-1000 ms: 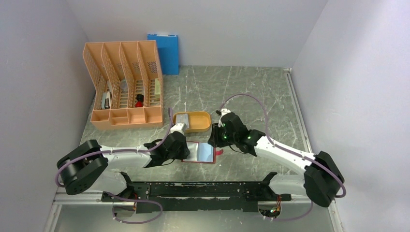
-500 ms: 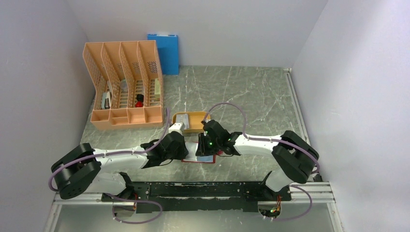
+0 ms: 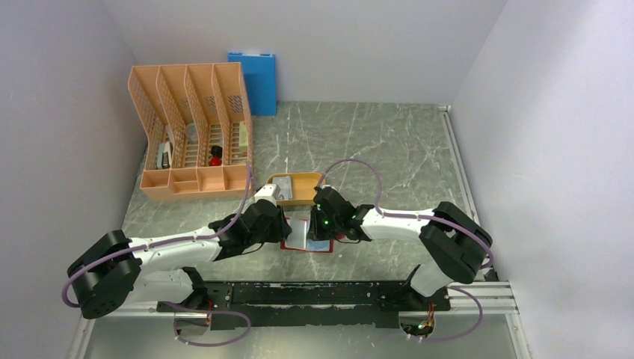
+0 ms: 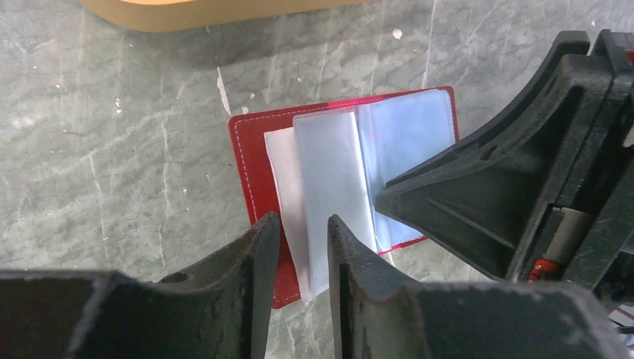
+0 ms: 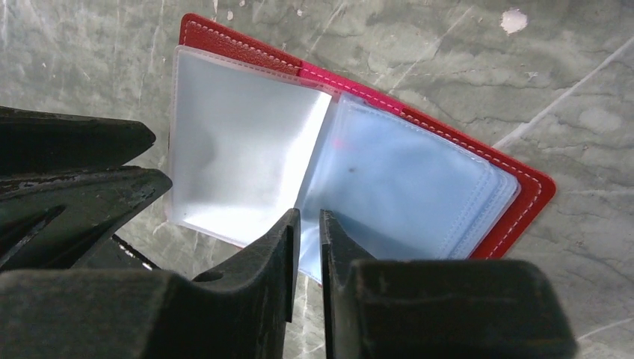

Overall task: Put the credit cards into the card holder
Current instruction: Open the card holder at the center of the board.

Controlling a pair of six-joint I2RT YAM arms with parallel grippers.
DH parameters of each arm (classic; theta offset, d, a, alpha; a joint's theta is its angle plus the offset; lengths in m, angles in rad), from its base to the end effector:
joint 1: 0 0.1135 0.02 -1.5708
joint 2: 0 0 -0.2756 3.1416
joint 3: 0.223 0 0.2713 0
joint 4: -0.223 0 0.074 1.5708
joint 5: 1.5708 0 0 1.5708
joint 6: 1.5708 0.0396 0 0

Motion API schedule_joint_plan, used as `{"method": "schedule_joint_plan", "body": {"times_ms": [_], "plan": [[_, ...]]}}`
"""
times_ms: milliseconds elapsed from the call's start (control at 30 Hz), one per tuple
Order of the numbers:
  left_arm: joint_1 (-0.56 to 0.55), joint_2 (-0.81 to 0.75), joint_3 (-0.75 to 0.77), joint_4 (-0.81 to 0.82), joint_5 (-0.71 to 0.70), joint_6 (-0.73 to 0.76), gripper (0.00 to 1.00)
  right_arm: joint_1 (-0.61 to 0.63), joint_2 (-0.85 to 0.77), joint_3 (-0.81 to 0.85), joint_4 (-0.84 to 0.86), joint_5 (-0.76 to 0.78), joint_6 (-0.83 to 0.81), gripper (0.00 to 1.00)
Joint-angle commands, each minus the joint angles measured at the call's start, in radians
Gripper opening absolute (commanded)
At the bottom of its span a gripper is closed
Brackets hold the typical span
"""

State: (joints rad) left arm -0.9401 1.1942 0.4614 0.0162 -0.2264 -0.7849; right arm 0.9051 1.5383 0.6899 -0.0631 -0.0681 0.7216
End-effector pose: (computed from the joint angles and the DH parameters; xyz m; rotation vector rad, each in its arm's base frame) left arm 0.1489 -0.1889 0.1634 0.0609 2.3496 -0.6377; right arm 0.1835 0.2380 0.1404 -0.2730 2.6309 0.7194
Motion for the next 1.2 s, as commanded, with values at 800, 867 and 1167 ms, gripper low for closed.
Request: {"method": "schedule_joint_plan", "body": {"times_ms": [800,867,1167], "plan": [[0.092,0.155,0.034,0.214,0.285,0.018,0.38,-0.028,0.048,-0.114,0.015,0.075,-0.031,0.1],[0.092,0.149,0.027,0.245,0.313,0.017,0.35,-0.027,0.049,-0.115,0.018,0.074,-0.031,0.1],[0.092,0.124,0.026,0.38,0.441,-0.009,0.05,-0.034,0.069,-0.117,0.037,0.053,-0.032,0.09]]}}
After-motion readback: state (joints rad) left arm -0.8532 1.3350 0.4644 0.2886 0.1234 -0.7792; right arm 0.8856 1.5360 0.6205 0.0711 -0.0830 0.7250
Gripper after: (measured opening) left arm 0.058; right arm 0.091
